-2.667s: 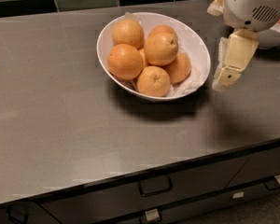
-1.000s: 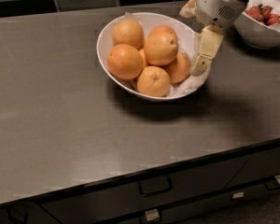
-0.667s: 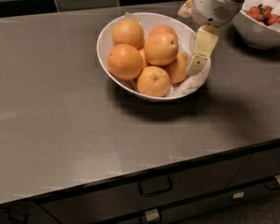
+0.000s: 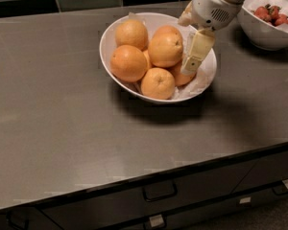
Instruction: Pick orange from white bowl
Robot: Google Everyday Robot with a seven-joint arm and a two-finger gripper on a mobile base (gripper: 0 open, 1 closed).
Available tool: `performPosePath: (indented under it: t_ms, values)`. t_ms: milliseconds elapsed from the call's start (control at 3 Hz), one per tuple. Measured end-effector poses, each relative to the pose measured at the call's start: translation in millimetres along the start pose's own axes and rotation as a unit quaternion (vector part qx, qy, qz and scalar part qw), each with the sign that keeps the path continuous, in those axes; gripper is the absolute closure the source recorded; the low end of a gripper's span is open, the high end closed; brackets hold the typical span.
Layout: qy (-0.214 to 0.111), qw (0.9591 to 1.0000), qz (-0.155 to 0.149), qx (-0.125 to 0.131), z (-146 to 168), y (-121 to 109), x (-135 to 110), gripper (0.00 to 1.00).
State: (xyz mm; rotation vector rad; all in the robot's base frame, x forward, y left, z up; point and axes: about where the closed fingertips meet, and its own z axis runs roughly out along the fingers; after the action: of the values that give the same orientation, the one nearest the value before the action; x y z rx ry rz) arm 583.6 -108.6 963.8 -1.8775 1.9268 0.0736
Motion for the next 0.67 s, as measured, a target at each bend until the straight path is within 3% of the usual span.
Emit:
performPosePath:
  t_ms: [667]
  values:
    - [-0.005, 1.0, 0.0, 0.0, 6.1, -0.9, -4.5, 0.18]
